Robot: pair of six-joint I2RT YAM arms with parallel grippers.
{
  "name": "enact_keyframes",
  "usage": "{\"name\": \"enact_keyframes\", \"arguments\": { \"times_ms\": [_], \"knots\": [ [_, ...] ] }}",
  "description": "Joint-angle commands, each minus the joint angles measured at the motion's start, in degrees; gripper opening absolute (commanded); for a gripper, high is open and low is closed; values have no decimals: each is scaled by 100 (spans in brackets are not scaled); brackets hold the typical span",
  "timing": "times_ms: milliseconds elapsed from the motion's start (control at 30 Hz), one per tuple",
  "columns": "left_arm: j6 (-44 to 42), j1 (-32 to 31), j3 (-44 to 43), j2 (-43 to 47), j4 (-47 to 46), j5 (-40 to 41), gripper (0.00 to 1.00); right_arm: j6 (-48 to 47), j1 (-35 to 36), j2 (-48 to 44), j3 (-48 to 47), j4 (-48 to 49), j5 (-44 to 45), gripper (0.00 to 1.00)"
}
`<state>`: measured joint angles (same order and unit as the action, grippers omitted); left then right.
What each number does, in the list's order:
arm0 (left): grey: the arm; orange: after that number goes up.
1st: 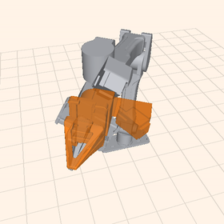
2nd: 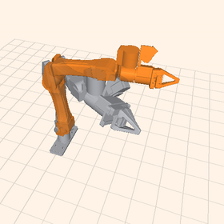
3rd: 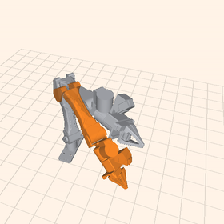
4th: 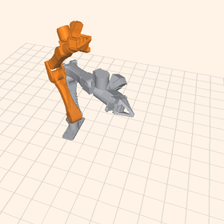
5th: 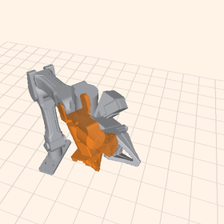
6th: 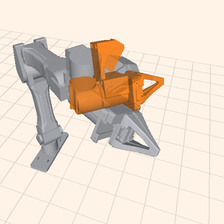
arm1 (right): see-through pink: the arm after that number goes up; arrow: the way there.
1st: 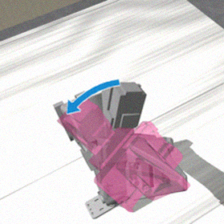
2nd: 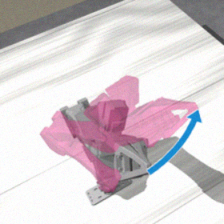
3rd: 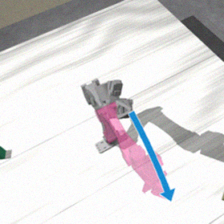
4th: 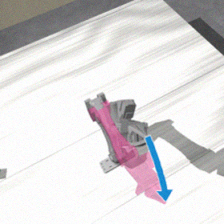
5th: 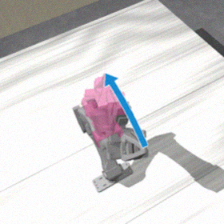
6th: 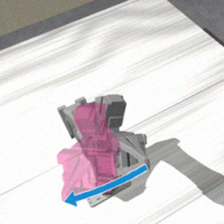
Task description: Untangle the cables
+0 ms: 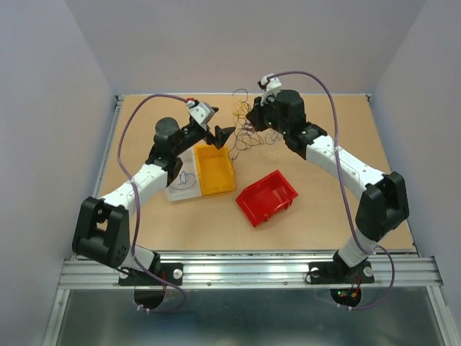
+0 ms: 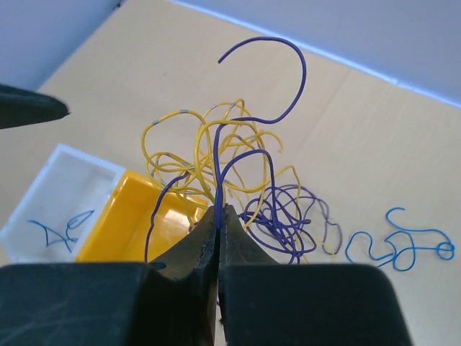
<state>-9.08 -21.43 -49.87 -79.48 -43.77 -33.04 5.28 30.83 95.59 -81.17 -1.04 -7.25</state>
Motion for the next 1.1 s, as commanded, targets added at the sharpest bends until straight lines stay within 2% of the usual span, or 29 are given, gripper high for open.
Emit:
{"name": "enact_keyframes", "arguments": {
  "times_ms": [0, 67, 133, 200, 467, 733, 867, 933, 967, 1033, 1067],
  "knots": [
    [652, -10, -674, -462, -359, -177, 93, 237, 37, -374, -304, 7, 364, 1],
    [881, -10, -403, -707, -693, -212, 93, 350, 37, -497, 325, 364, 355, 0],
    [812, -36, -296, -857, -808, -143, 93, 412, 37, -629, 662, 839, 399, 1],
    [741, -28, -243, -963, -826, -10, 93, 395, 37, -647, 882, 903, 356, 0],
    [768, -133, -664, -1491, -387, -405, 83, 509, 37, -805, 1305, 1140, 451, 1],
    [539, -326, -507, -1342, -396, -914, 83, 685, 37, -823, 1481, 1475, 409, 1],
    [364, -476, -559, -1429, -273, -792, 82, 755, 37, -849, 1595, 1685, 136, 0],
    [328, -511, -638, -1482, -124, -687, 72, 773, 37, -902, 1674, 1782, 57, 0],
    [285, -546, -751, -1526, 42, -573, 53, 782, 37, -937, 1709, 1817, -39, 0],
    [206, -564, -858, -1553, 209, -503, 30, 790, 46, -981, 1753, 1826, -23, 1],
    [188, -573, -928, -1570, 263, -485, 8, 791, 37, -1025, 1779, 1826, 125, 1]
  ]
}}
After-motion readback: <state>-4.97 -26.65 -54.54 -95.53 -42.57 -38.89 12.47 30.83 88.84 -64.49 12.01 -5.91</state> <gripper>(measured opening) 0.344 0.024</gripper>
